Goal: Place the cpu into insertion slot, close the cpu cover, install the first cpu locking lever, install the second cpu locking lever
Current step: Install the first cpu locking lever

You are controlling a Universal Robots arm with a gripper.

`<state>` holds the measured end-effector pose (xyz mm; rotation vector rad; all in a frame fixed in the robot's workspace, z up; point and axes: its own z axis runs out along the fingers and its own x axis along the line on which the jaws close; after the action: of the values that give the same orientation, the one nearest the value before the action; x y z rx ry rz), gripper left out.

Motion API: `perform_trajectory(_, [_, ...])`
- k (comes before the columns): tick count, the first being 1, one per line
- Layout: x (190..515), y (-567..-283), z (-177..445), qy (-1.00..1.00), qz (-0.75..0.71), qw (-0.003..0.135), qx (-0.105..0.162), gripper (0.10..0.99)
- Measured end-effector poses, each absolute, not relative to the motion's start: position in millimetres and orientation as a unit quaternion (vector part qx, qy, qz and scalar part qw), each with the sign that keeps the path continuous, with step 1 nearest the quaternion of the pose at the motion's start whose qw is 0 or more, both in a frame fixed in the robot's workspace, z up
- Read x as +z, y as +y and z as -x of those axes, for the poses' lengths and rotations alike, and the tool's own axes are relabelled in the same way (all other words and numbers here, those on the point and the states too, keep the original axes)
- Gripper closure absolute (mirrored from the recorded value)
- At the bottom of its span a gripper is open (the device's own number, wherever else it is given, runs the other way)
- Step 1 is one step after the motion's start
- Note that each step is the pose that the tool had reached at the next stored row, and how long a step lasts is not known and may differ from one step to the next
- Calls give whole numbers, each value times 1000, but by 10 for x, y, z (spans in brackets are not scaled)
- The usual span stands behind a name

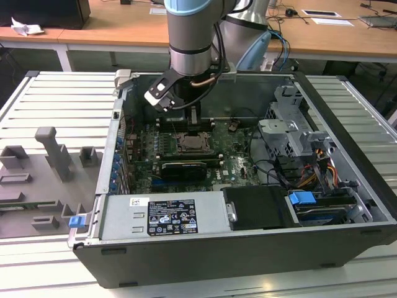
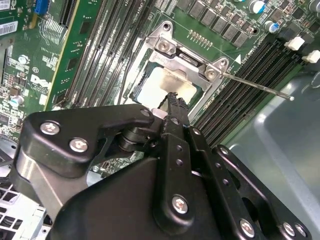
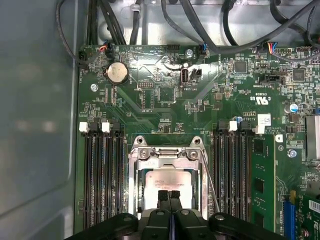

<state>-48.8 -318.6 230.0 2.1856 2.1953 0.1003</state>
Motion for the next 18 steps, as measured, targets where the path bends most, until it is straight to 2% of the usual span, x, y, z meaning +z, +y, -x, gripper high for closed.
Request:
perform_trajectory(14, [2540, -3185, 487, 708, -705, 21, 32, 980])
perform_trajectory(18, [2697, -3185, 488, 708, -705, 21, 32, 980])
